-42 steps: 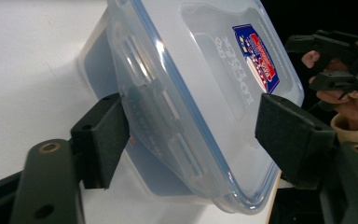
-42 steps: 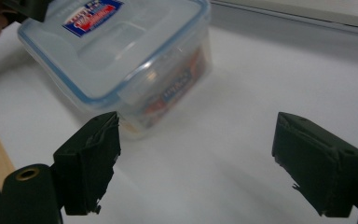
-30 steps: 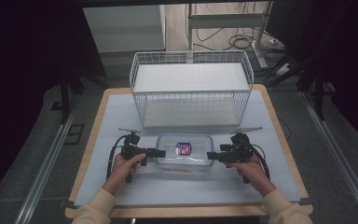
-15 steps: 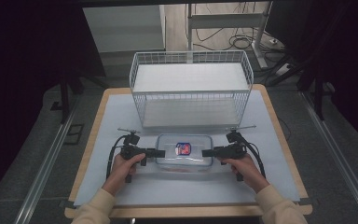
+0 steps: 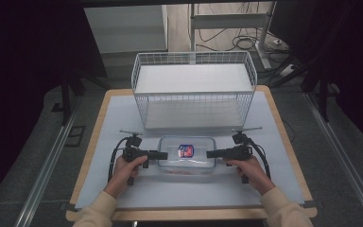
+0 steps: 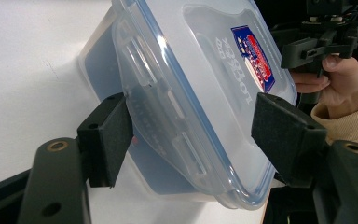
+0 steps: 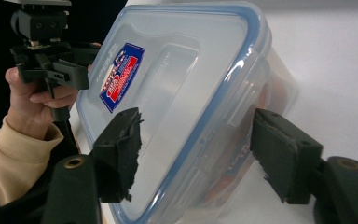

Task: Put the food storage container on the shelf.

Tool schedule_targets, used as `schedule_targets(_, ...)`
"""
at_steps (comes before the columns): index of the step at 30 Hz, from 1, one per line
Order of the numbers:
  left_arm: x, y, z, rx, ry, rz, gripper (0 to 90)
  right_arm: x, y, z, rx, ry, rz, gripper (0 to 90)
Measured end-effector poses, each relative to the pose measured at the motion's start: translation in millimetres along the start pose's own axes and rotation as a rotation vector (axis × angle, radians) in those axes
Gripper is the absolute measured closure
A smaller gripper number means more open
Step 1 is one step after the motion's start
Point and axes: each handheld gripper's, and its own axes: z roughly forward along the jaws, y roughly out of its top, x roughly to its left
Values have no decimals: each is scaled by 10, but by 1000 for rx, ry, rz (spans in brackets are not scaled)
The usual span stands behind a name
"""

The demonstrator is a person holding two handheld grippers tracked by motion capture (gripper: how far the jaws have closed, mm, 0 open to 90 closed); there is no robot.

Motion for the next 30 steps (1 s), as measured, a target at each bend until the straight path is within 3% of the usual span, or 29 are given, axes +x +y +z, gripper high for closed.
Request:
schedule_targets(6, 4, -2, 1, -2, -3, -1, 301, -25, -2, -16, 1, 16, 21, 376)
schedule_targets(9, 2, -4, -1, -2, -1, -1, 301, -45, -1, 26, 24, 26, 39, 306)
schedule_targets(11, 3, -4, -1, -1, -1, -1, 301, -54, 1, 24, 30, 34, 53, 330)
schedule_targets(12, 5, -4, -1, -2, -3, -2, 301, -55, 6, -13, 19, 35, 53, 408)
schedule_targets(13, 7, -4, -2, -3, -4, -4, 304, -55, 6, -31, 8, 31, 51, 426)
schedule_targets(21, 5, -10, -16, -6, -7, -4, 320, -70, -3, -41, -2, 43, 72, 451)
schedule_targets(30, -27, -46, -66, -21, -15, 14, 368, -12, -29, -75, -13, 36, 37, 473)
